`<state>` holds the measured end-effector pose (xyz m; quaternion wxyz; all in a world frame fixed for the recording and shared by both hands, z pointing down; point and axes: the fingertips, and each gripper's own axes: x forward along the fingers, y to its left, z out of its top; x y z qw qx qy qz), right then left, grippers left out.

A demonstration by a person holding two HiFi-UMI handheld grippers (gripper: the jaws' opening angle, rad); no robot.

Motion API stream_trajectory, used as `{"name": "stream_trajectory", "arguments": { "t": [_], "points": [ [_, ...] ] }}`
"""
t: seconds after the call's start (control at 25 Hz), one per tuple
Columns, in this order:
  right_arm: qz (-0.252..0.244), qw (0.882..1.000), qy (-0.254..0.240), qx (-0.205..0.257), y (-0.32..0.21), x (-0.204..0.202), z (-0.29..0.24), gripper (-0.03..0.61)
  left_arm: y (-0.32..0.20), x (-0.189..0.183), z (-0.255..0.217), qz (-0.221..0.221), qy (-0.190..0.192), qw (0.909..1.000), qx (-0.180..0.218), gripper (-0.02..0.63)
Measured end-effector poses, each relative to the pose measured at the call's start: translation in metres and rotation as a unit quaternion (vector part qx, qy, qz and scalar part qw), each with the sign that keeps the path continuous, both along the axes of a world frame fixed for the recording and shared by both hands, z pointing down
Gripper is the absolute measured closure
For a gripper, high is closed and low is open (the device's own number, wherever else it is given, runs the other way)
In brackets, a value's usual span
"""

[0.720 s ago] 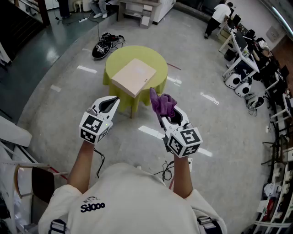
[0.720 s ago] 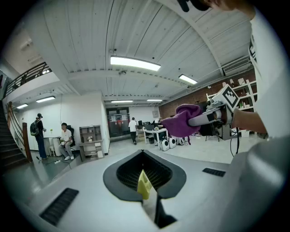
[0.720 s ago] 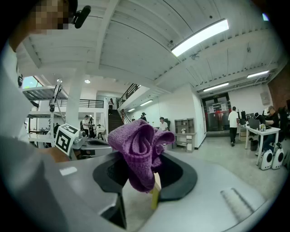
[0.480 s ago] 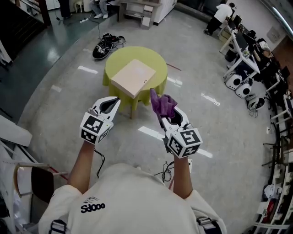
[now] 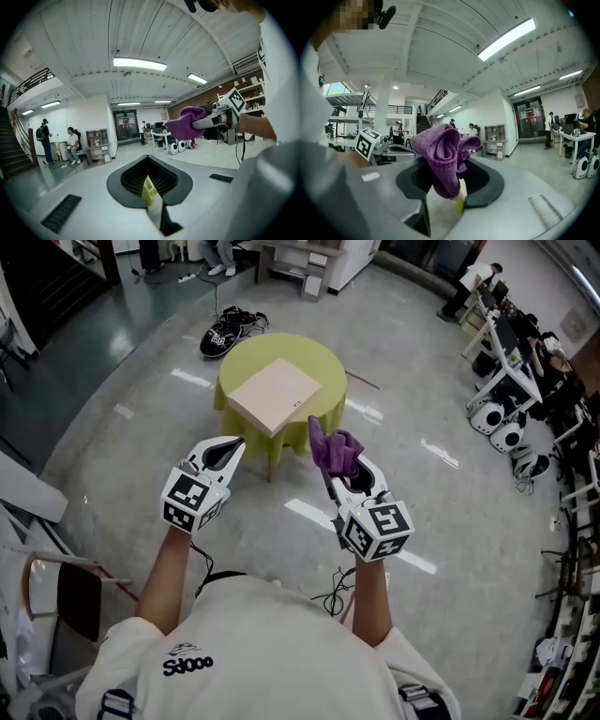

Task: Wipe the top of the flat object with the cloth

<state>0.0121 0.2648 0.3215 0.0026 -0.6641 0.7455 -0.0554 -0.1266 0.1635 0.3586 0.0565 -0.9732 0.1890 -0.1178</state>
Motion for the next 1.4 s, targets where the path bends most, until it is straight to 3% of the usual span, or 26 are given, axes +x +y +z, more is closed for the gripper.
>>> {"name": "stream_trajectory", "arguments": {
  "t": [0.36,0.64,1.4],
  "points": [
    [-0.023,0.999,-0.028,-0.017,0.001,0.008,0.021,0.413,0.009,-0.011,0.009,-0.03,-0.006,0.9995,-0.012,0.607],
    [-0.025,0.999,-0.037,-0.026,-0.019,0.029,0.028,0.413,-0.008,0.014,0.014,-0.024,-0.008,0.9994,-0.022,0.607],
    [-0.022,0.998,-0.023,-0.047,-0.227,0.101,0.042,0.413,-0.227,0.085,0.039,-0.039,-0.01,0.9986,-0.034,0.607]
  ]
}}
